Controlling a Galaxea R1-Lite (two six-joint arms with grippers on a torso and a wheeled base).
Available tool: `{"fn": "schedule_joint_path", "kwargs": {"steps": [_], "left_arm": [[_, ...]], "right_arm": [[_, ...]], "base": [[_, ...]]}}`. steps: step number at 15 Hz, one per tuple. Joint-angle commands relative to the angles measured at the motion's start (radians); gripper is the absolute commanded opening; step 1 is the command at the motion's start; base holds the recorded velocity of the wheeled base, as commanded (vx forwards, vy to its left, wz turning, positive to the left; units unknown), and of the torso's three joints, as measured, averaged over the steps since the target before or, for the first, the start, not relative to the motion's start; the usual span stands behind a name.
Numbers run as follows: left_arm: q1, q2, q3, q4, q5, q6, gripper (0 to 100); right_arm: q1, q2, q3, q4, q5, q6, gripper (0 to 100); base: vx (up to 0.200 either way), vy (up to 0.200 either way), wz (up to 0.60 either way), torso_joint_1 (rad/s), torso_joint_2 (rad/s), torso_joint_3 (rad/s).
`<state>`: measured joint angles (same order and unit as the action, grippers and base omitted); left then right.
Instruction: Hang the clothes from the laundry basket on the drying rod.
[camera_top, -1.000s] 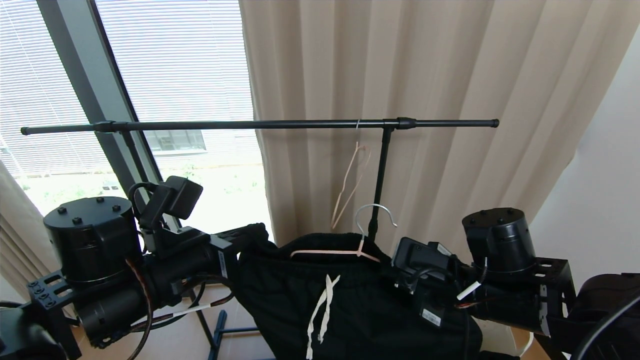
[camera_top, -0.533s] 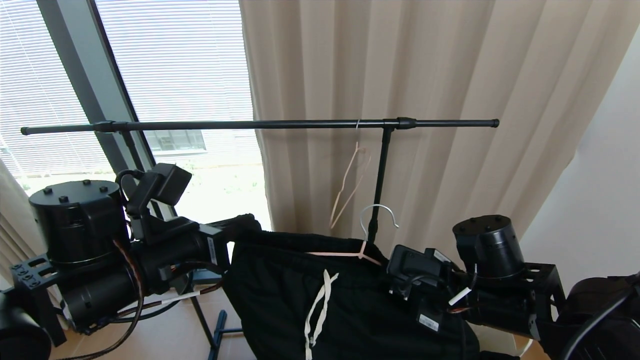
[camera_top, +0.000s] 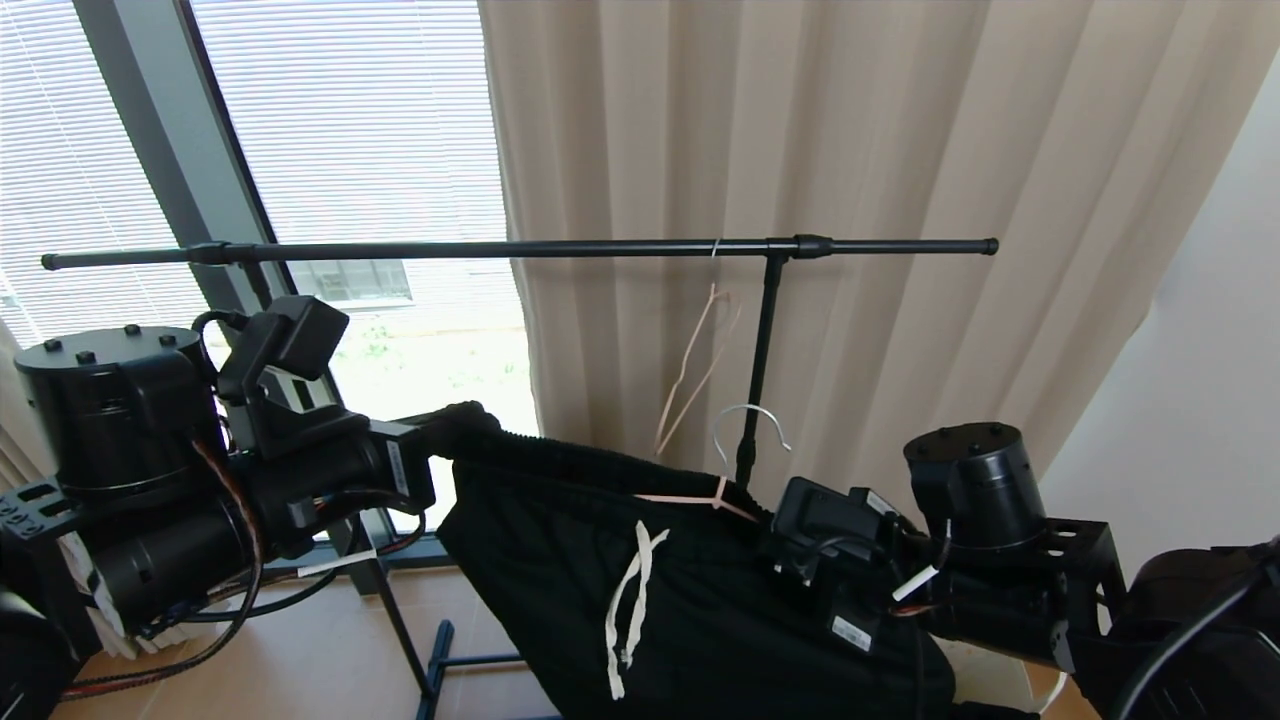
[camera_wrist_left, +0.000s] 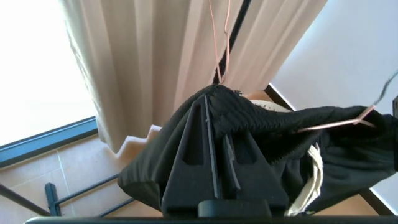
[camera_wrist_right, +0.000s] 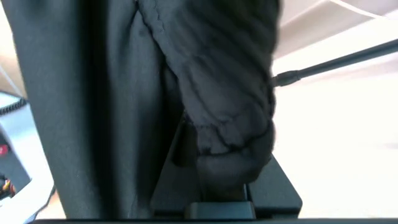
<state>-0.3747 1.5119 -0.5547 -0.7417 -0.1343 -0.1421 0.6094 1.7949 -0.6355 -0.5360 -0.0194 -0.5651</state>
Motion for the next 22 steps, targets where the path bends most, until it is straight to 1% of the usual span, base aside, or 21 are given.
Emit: {"fn": "schedule_joint_path", "kwargs": {"steps": [1, 2, 5, 9, 14, 16, 18, 19, 21, 22], "left_arm": [[-0.030, -0.002, 0.021, 0.002, -0.001, 0.001, 0], [-0.041, -0.002, 0.021, 0.002, -0.001, 0.003, 0], [-0.072, 0.001, 0.041, 0.002, 0.001, 0.003, 0], [-0.144, 0.002, 0.091, 0.001, -0.001, 0.044, 0], [-0.210, 0.016, 0.113, -0.001, 0.002, 0.044, 0], [-0.227, 0.024, 0.111, -0.001, 0.002, 0.042, 0], [-0.234, 0.047, 0.110, -0.004, 0.025, 0.039, 0], [-0.240, 0.056, 0.102, -0.005, 0.047, 0.035, 0], [-0.244, 0.062, 0.085, -0.007, 0.054, 0.003, 0], [-0.277, 0.070, 0.076, -0.007, 0.068, -0.057, 0]], "right_arm": [[0.001, 0.001, -0.021, -0.024, -0.002, 0.050, 0], [0.001, 0.001, -0.021, -0.048, -0.005, 0.083, 0], [0.003, 0.000, -0.029, -0.078, -0.001, 0.093, 0], [0.009, 0.003, -0.047, -0.090, -0.001, 0.151, 0], [0.024, 0.001, -0.062, -0.099, 0.004, 0.217, 0], [0.035, 0.001, -0.064, -0.099, 0.004, 0.223, 0], [0.036, 0.000, -0.067, -0.099, 0.004, 0.231, 0], [0.046, -0.002, -0.067, -0.099, 0.004, 0.234, 0], [0.053, -0.005, -0.069, -0.099, 0.004, 0.252, 0], [0.061, -0.005, -0.075, -0.107, 0.004, 0.264, 0]], "base": [[0.000, 0.000, 0.00, 0.000, 0.00, 0.000], [0.000, 0.000, 0.00, 0.000, 0.00, 0.000], [0.000, 0.000, 0.00, 0.000, 0.00, 0.000], [0.000, 0.000, 0.00, 0.000, 0.00, 0.000], [0.000, 0.000, 0.00, 0.000, 0.00, 0.000], [0.000, 0.000, 0.00, 0.000, 0.00, 0.000], [0.000, 0.000, 0.00, 0.000, 0.00, 0.000], [0.000, 0.000, 0.00, 0.000, 0.00, 0.000], [0.000, 0.000, 0.00, 0.000, 0.00, 0.000], [0.000, 0.000, 0.00, 0.000, 0.00, 0.000]]}}
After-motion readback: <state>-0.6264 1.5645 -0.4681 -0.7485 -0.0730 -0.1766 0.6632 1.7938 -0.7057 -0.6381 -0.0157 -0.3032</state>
